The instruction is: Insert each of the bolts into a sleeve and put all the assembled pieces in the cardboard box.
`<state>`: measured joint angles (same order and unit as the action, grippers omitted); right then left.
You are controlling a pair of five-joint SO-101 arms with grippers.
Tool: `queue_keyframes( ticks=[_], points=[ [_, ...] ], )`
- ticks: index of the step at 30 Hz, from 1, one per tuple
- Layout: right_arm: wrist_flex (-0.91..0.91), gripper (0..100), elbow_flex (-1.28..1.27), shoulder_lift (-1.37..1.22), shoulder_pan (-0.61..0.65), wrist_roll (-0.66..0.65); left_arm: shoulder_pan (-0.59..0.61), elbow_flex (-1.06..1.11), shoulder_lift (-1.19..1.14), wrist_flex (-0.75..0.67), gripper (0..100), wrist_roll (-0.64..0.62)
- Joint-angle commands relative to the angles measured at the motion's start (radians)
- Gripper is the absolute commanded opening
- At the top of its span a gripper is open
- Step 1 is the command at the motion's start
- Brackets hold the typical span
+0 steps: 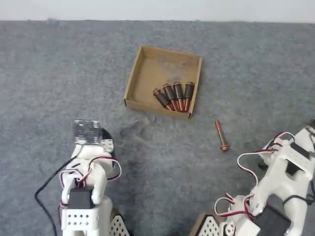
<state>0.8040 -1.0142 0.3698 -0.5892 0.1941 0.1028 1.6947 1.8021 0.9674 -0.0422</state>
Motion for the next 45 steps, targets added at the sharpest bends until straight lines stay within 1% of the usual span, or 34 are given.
queue_keyframes(
  ticks=[1,6,8,16,22,26,30,32,33,35,37,39,43,45],
  points=[
    [-0.022,0.7,0.006,0.047,-0.015,-0.015,-0.098,-0.093,0.021,0.025,1,0.055],
    [-0.024,0.7,0.006,0.047,-0.015,-0.015,-0.189,-0.291,0.009,0.144,1,0.055],
    [-0.024,0.7,0.006,0.047,-0.004,-0.015,-0.213,-0.384,-0.044,0.175,1,0.055],
    [-0.045,0.7,0.002,0.047,0.007,-0.015,-0.307,-0.786,-0.539,0.189,1,0.055],
    [-0.051,0.7,0.002,0.047,-0.002,-0.015,-0.466,-1.001,-0.864,0.183,1,0.061],
    [-0.085,0.7,0.002,0.047,-0.045,-0.015,-0.585,-1.107,-1.059,0.15,1,0.083],
    [-0.101,0.7,-0.006,0.047,-0.07,-0.015,-0.658,-1.184,-1.235,0.083,1,0.265],
    [-0.108,0.7,-0.009,0.047,-0.07,-0.015,-0.689,-1.204,-1.313,0.052,1,0.338],
    [-0.113,0.7,-0.009,0.047,-0.07,-0.015,-0.701,-1.21,-1.35,0.035,1,0.361],
    [-0.113,0.7,-0.009,0.047,-0.07,-0.015,-0.72,-1.225,-1.424,-0.015,1,0.367],
    [-0.113,0.7,-0.009,0.047,-0.07,-0.015,-0.735,-1.239,-1.498,-0.078,1,0.331],
    [-0.113,0.7,-0.009,0.047,-0.07,-0.015,-0.741,-1.247,-1.574,-0.16,1,0.245],
    [-0.113,0.7,-0.009,0.047,-0.067,-0.015,-0.753,-1.233,-1.741,-0.407,1,0.037],
    [-0.113,0.7,-0.009,0.047,-0.067,-0.015,-0.764,-1.228,-1.824,-0.535,1,-0.029]
  ],
)
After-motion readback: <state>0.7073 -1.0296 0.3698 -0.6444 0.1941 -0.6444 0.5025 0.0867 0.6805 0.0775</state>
